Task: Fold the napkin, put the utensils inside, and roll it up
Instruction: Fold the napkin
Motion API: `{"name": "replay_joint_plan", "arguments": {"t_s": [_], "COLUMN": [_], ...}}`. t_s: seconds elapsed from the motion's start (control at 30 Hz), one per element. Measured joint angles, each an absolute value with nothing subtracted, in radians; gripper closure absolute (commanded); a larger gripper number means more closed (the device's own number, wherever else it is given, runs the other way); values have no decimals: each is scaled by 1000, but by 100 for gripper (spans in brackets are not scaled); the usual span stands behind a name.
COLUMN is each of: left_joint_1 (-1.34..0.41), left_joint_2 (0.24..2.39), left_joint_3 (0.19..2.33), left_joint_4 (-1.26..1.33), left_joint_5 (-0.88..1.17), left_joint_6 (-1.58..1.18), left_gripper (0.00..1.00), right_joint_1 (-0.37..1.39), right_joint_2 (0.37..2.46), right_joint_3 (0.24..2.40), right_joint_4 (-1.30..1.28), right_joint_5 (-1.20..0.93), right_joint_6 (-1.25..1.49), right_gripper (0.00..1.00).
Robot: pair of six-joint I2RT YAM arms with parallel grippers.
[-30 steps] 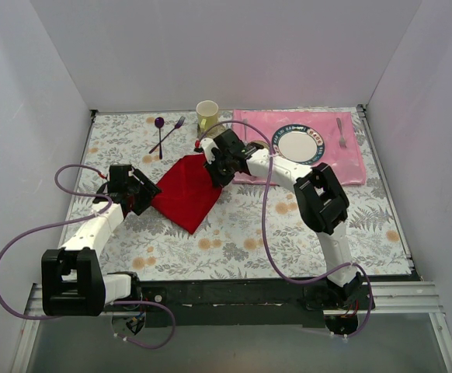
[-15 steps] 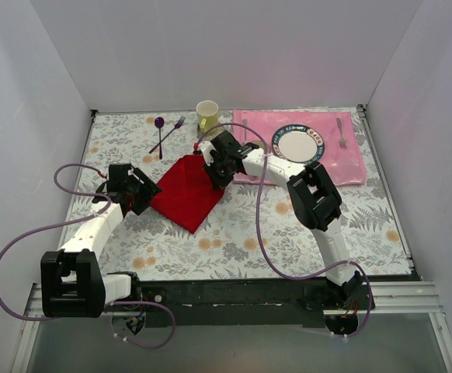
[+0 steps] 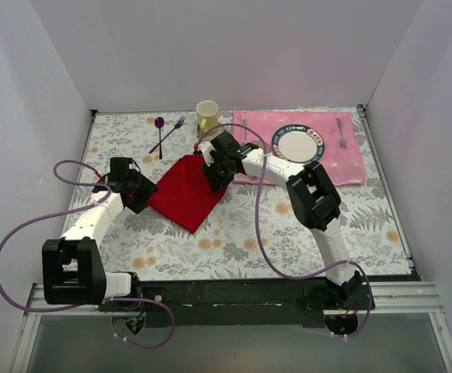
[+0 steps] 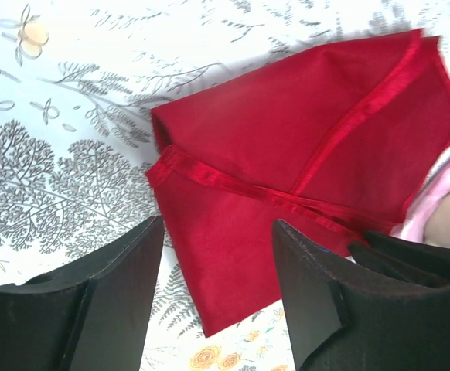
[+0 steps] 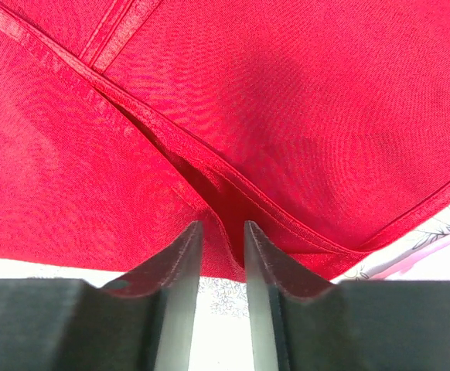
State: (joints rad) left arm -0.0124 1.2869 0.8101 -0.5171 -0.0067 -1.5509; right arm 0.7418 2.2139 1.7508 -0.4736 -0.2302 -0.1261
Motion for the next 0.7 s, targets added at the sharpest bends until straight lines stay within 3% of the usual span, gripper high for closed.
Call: {"name": "replay_joint_plan", "arguments": {"t_s": [0.33,0.47,0.7], "left_joint_1": [-12,-12,-12], "left_joint_2": [1296,1314,1357], "left_joint_3": [776,776,776], "left_joint_4": [-524,-522,-511], "left_joint_5": [-12,-12,-12], "left_joint_6": [-1576,-1578,-1570], "left_gripper": [50,60,69], "right_joint_1": [741,739,732], "right_joint_2": [2197,2160,2118], "right_joint_3": [1750,1739,1736], "right_joint_4": [-474,-472,-472], "right_joint_5": [-220,-212,-211], "right_joint_6": [-122,-118,-115], "right_gripper": [55,55,55]}}
